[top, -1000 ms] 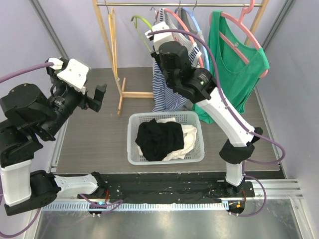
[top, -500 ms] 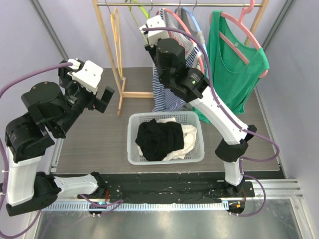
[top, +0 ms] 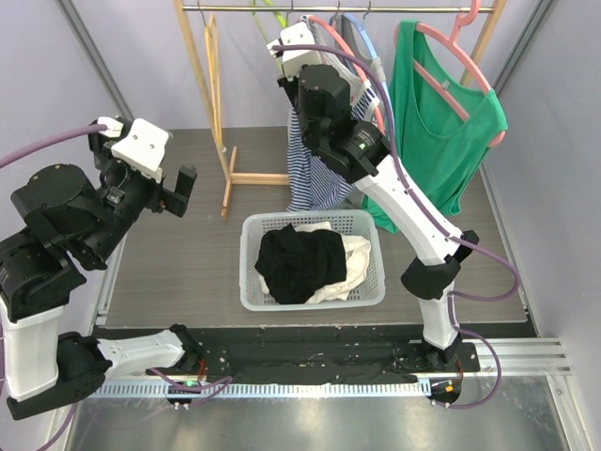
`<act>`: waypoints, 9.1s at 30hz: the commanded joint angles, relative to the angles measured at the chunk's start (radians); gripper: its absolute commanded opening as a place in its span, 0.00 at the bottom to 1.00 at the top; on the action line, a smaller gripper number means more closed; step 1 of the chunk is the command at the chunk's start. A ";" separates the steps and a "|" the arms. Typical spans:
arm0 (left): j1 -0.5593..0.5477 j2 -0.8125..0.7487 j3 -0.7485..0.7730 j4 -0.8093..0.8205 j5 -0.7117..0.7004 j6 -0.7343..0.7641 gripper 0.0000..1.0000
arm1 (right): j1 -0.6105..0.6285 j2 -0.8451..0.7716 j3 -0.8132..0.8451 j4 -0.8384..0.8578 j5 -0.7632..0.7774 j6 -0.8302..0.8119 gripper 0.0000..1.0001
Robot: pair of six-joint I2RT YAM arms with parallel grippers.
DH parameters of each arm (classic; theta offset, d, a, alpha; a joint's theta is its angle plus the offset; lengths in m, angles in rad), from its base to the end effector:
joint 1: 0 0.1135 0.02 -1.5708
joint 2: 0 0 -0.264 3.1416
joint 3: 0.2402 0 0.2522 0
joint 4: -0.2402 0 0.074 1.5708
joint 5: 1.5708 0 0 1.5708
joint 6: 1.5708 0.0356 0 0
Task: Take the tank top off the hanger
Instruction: Place the hanger at the clothesline, then pick up the hanger from the clothesline.
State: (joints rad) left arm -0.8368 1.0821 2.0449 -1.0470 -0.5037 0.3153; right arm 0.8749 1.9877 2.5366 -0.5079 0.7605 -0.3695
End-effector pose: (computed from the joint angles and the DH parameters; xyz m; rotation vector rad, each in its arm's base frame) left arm 0.0741 -0.0565 0.5731 0.5543 1.5483 0.0186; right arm 0.2780 0.2945 0.5380 -0.3484 1.5040 -0.1803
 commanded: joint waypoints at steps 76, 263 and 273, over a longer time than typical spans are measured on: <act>0.094 0.035 0.126 -0.024 0.143 -0.104 0.97 | 0.036 -0.245 -0.361 0.025 -0.273 0.247 0.89; 0.125 0.036 0.167 -0.054 0.226 -0.122 0.97 | -0.070 -0.765 -0.619 -0.172 -0.418 0.392 0.01; 0.125 0.055 0.185 -0.056 0.231 -0.127 0.97 | -0.070 -0.941 -0.492 -0.087 -0.694 0.417 0.01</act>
State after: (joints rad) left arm -0.7177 1.1263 2.2005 -1.1194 -0.2897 0.2062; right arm 0.8078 1.1461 1.9179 -0.7803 0.2012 0.0231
